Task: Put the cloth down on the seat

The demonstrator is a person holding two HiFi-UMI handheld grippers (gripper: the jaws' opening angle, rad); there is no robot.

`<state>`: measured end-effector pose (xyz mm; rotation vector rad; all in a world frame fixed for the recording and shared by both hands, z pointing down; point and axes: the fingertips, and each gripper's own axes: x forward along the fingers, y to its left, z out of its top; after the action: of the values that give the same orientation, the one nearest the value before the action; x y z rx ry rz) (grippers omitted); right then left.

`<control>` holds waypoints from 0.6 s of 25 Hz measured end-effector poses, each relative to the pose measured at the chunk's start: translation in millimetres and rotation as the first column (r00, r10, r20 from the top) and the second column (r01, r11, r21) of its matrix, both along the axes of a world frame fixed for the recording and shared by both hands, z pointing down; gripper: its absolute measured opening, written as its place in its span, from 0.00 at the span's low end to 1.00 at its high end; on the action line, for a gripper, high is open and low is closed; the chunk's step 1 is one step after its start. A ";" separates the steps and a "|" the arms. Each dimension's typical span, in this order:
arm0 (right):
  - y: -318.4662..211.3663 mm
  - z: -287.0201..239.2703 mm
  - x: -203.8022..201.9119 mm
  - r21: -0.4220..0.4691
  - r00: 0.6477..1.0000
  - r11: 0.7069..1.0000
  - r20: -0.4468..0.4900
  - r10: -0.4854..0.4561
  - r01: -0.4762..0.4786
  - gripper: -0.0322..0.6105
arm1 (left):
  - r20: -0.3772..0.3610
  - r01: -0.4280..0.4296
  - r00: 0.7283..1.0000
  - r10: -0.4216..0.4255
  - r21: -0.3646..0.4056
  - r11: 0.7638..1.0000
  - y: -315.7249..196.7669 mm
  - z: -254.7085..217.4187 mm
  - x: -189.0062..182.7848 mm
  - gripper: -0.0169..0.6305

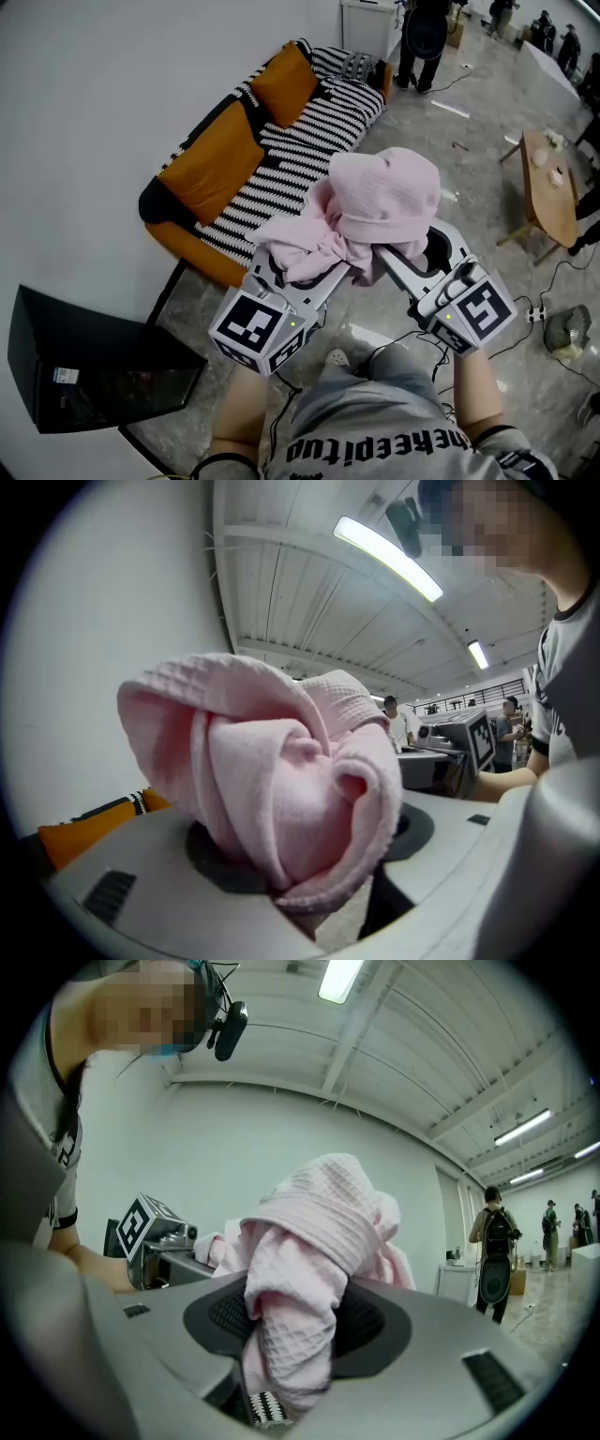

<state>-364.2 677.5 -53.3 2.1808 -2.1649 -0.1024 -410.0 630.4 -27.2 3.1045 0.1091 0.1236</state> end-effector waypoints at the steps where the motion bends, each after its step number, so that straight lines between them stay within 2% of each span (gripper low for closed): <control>1: 0.5 1.5 -0.1 0.002 1.000 1.000 0.007 0.007 -0.007 0.41 | -0.001 -0.006 1.000 0.006 -0.002 1.000 0.0 1.1 -0.3 0.48; 7: 3.6 5.3 4.4 0.002 0.999 0.999 -0.001 0.053 -0.053 0.41 | -0.004 -0.031 1.000 0.031 -0.021 0.999 0.8 5.4 4.9 0.48; 15: -26.1 5.7 22.0 -0.002 1.000 1.000 0.017 0.016 -0.016 0.41 | 0.008 0.013 1.000 -0.012 -0.021 1.000 -27.1 6.1 20.6 0.48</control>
<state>-342.3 651.4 -47.6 2.2058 -2.1546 -0.0813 -389.4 603.3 -21.1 3.0823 0.0902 0.1339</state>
